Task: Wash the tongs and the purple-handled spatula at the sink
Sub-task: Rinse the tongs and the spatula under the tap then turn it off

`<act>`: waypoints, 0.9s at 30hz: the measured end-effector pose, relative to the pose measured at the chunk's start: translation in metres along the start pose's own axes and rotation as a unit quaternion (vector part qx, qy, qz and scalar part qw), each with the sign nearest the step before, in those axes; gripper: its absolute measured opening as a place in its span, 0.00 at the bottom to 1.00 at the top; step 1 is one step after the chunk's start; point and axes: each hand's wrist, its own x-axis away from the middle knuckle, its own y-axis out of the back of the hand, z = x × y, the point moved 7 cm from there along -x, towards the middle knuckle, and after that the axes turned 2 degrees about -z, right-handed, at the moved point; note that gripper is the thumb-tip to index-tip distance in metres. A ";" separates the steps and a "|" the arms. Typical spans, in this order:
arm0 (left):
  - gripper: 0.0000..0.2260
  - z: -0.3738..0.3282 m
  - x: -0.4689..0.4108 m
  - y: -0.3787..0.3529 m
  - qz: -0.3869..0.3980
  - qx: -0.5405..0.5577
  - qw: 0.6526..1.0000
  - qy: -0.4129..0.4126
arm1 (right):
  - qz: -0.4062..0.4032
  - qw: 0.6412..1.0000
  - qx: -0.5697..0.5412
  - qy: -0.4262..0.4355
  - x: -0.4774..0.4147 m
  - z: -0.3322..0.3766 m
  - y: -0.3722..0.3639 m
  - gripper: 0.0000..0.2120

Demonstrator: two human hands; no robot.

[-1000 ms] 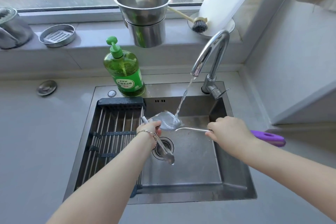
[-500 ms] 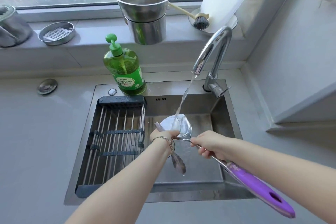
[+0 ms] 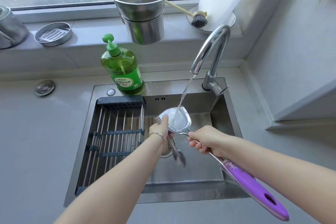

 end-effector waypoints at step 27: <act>0.15 -0.056 0.013 0.023 -0.029 -0.104 0.988 -0.108 | 0.072 0.689 0.624 0.361 0.006 0.049 -0.042 0.34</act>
